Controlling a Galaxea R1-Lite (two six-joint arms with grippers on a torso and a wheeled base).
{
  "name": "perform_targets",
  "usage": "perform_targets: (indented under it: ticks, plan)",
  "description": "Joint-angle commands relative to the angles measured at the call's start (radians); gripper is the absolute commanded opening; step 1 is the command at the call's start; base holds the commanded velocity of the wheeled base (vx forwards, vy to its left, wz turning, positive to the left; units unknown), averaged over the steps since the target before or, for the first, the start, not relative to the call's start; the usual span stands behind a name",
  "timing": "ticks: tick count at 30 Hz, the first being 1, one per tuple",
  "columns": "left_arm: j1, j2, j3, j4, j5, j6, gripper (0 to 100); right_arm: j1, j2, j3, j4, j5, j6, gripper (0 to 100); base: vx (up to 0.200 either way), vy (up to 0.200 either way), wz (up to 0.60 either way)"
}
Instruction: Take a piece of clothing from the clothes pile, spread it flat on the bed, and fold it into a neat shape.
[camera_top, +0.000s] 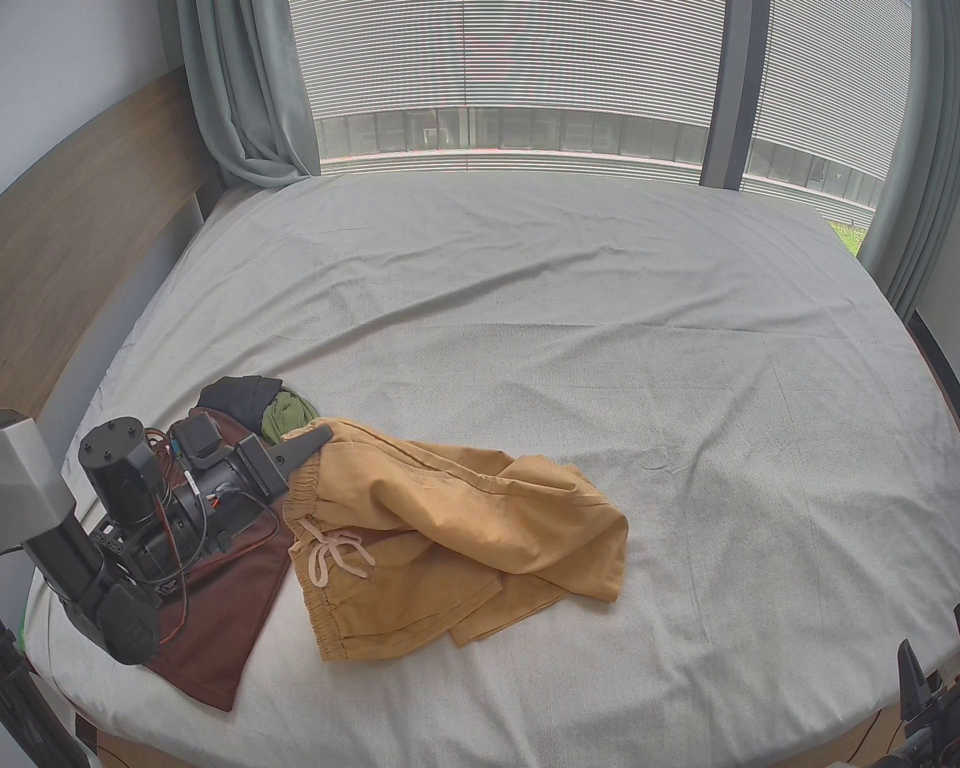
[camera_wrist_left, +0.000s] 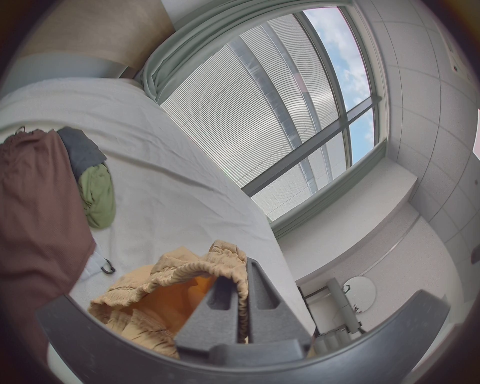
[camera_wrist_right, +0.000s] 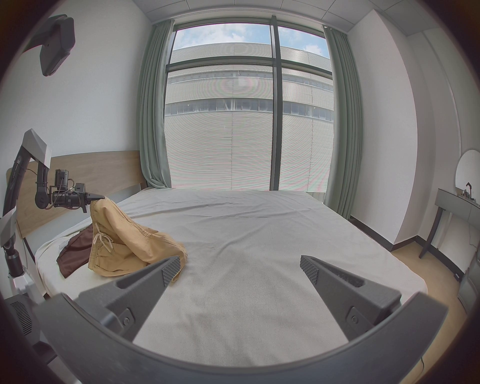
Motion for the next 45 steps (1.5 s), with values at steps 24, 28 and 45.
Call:
perform_targets:
  ticks: [24, 28, 45]
  plan:
    - [0.006, 0.082, -0.021, -0.002, 0.010, 0.113, 0, 0.001, -0.016, 0.015, -0.002, 0.003, -0.011, 100, 0.000, 0.000, 0.00]
    - [0.007, 0.080, -0.024, -0.002, 0.012, 0.113, 0, 0.001, -0.016, 0.016, -0.003, 0.008, -0.016, 100, 0.000, 0.000, 0.00]
    - [0.001, 0.087, -0.038, -0.002, 0.013, 0.113, 0, 0.061, 0.469, -0.404, -0.218, 0.247, 0.254, 100, 0.000, 0.000, 0.00]
